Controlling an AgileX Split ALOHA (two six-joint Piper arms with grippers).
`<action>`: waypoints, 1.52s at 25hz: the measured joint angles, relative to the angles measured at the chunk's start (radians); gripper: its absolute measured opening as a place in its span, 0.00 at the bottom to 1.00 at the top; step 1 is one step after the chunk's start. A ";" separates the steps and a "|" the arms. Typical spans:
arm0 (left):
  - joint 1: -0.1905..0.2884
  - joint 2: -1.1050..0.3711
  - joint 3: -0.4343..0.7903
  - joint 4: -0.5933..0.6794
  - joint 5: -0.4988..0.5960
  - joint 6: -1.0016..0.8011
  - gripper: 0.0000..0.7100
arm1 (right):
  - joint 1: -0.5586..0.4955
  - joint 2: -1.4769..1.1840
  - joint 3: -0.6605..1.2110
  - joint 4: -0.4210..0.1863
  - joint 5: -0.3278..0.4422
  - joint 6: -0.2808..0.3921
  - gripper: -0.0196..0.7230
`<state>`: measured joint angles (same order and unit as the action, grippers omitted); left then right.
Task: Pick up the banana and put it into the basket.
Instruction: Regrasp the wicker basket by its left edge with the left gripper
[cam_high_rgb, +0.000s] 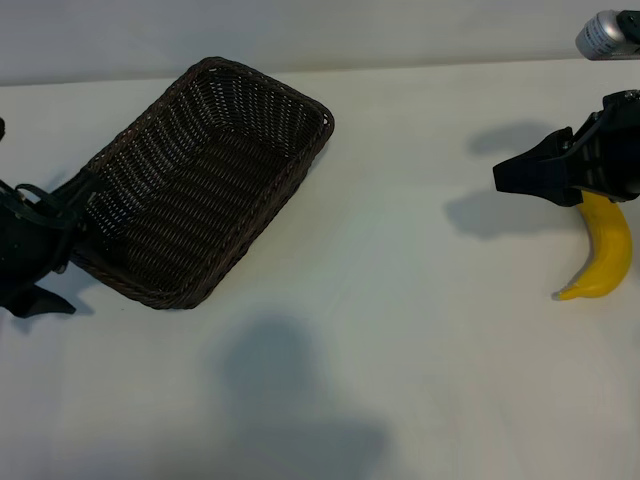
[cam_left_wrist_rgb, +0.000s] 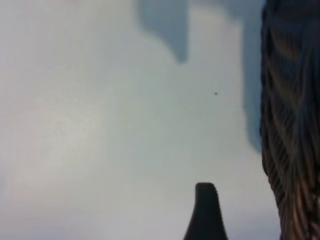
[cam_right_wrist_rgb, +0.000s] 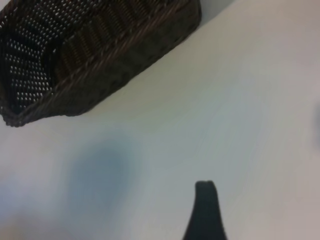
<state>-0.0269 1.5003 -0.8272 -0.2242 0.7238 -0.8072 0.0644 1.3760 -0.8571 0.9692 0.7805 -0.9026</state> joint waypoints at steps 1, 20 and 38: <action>0.000 0.000 0.002 0.000 -0.017 -0.002 0.81 | 0.000 0.000 0.000 0.000 0.000 0.000 0.79; 0.000 0.126 0.005 -0.015 -0.154 0.004 0.81 | 0.000 0.000 0.000 0.000 0.000 0.000 0.79; 0.000 0.199 0.005 -0.031 -0.216 0.007 0.23 | 0.000 0.000 0.000 0.000 -0.001 0.000 0.79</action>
<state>-0.0269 1.6998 -0.8226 -0.2551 0.5082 -0.8002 0.0644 1.3760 -0.8571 0.9692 0.7793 -0.9026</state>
